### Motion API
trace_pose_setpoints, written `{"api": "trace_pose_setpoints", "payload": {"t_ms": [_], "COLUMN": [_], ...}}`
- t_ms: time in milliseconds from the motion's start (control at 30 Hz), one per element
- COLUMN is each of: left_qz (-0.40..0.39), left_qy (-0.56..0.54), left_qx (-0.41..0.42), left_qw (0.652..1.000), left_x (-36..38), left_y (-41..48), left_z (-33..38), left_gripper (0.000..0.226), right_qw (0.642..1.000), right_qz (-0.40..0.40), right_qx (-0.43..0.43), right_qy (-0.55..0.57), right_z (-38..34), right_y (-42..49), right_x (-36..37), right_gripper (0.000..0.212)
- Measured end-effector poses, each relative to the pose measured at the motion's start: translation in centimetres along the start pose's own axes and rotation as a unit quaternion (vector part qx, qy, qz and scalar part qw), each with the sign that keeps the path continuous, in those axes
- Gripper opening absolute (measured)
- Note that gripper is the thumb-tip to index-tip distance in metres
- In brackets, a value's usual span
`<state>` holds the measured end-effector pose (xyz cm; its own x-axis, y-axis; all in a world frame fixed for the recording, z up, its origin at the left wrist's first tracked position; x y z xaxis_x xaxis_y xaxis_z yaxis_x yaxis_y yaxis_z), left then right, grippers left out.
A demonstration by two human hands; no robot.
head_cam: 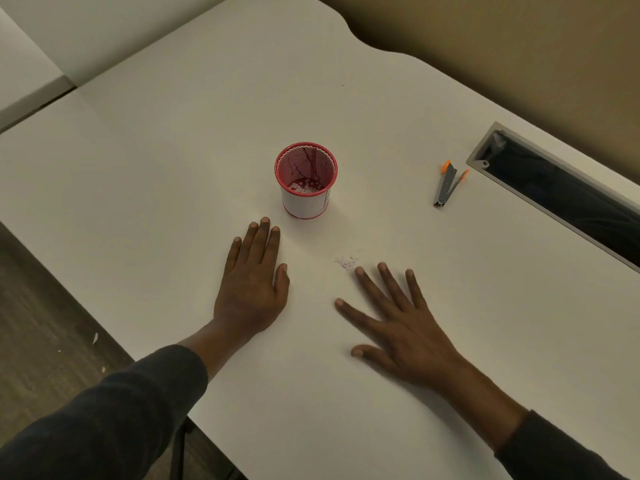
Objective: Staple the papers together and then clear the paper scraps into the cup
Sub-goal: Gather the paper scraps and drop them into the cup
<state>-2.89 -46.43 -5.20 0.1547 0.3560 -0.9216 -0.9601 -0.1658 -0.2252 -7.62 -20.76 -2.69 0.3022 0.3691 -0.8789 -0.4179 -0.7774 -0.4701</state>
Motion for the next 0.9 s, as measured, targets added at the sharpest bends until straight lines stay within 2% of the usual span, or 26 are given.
{"api": "trace_pose_setpoints", "payload": {"t_ms": [200, 333, 433, 633, 800, 900], "left_qz": [-0.001, 0.002, 0.002, 0.005, -0.002, 0.000], "left_qy": [0.000, -0.003, 0.001, 0.002, 0.005, 0.000], "left_qx": [0.001, 0.001, 0.002, 0.004, -0.002, -0.001], "left_qw": [1.000, 1.000, 1.000, 1.000, 1.000, 1.000], "left_x": [0.0, 0.1, 0.1, 0.1, 0.1, 0.0], "left_y": [0.0, 0.1, 0.1, 0.1, 0.1, 0.1], "left_z": [0.0, -0.1, -0.1, -0.1, -0.1, 0.0], "left_gripper": [0.066, 0.066, 0.066, 0.066, 0.067, 0.067], "right_qw": [0.998, 0.969, 0.943, 0.930, 0.935, 0.914], "right_qz": [0.013, 0.061, 0.050, 0.070, 0.108, 0.161], "right_qx": [0.064, 0.210, 0.277, 0.285, 0.246, 0.254], "right_qy": [0.012, 0.116, 0.178, 0.222, 0.230, 0.272], "right_z": [1.8, -0.6, -4.2, -5.9, -3.9, -1.6], "right_y": [1.8, -1.0, -1.8, 3.2, 5.7, 5.5], "right_x": [-1.7, -0.2, 1.5, -0.5, -1.7, -1.5], "right_gripper": [0.075, 0.086, 0.100, 0.107, 0.096, 0.089]}}
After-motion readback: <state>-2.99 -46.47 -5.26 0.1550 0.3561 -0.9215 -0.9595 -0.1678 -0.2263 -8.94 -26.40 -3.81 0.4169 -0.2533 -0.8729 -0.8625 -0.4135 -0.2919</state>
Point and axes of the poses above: each hand's wrist, its own y-axis towards the middle knuckle, its own x-axis out of the palm, z = x × y, the point moved 4 cm from there along y, towards the middle knuckle, and after that the axes turned 15 degrees about -z, right-handed, at the moved point
